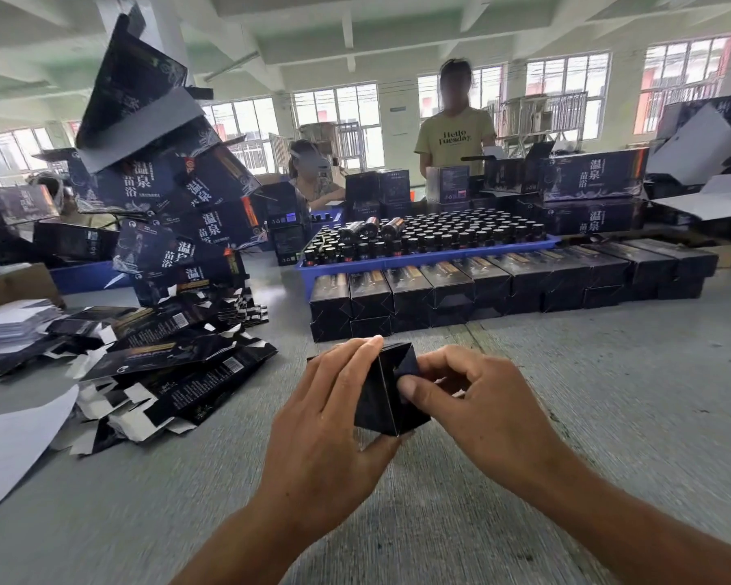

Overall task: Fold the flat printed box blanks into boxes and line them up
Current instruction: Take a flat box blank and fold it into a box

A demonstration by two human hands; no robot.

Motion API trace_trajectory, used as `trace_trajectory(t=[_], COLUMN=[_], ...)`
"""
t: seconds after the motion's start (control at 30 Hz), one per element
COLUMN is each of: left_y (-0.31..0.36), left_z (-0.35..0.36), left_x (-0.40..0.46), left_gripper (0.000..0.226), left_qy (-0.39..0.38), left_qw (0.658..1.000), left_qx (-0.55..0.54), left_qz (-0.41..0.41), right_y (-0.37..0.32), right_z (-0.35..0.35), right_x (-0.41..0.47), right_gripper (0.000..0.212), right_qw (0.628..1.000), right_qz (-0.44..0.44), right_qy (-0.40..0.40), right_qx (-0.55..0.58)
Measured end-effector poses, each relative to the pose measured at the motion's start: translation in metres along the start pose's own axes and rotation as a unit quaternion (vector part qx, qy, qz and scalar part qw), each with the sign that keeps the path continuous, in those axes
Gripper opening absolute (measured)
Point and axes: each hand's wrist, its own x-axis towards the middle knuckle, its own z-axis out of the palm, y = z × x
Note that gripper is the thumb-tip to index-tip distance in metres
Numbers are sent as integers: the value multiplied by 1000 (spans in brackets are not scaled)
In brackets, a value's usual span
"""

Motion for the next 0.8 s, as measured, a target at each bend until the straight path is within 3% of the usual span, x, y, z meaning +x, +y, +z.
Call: trace_trajectory(t=[0.2,0.37,0.47,0.57,0.63,0.67,0.73,0.8], left_y=[0,-2,-1,-2,-5,-7,-10,-14], left_z=[-1,5,6,4,-1,-4,-6,-7], left_x=[1,-2,-2,1,3,5,7,8], left_gripper=[80,78,92,81,68,65,65,66], left_qy=[0,-42,-61,10,57,55,30,14], left_qw=[1000,996,994,1000,987,966,895,839], left_qx=[-5,4,17,1,-70,-143,-324,-423], left_qz=[-8,73,88,3,-134,-206,-306,-341], right_y=[1,4,7,14,17,18,19,20], right_z=[-2,4,4,-2,-4,-4,-2,2], right_x=[2,-2,2,9,10,10,8,5], right_gripper=[12,77,67,61,56,55,53,50], right_qw=[999,997,989,973,963,961,963,967], right_qz=[6,39,82,136,162,171,175,168], right_qy=[-14,-63,-49,-34,-56,-71,-108,-144], right_qx=[29,21,109,183,207,205,174,127])
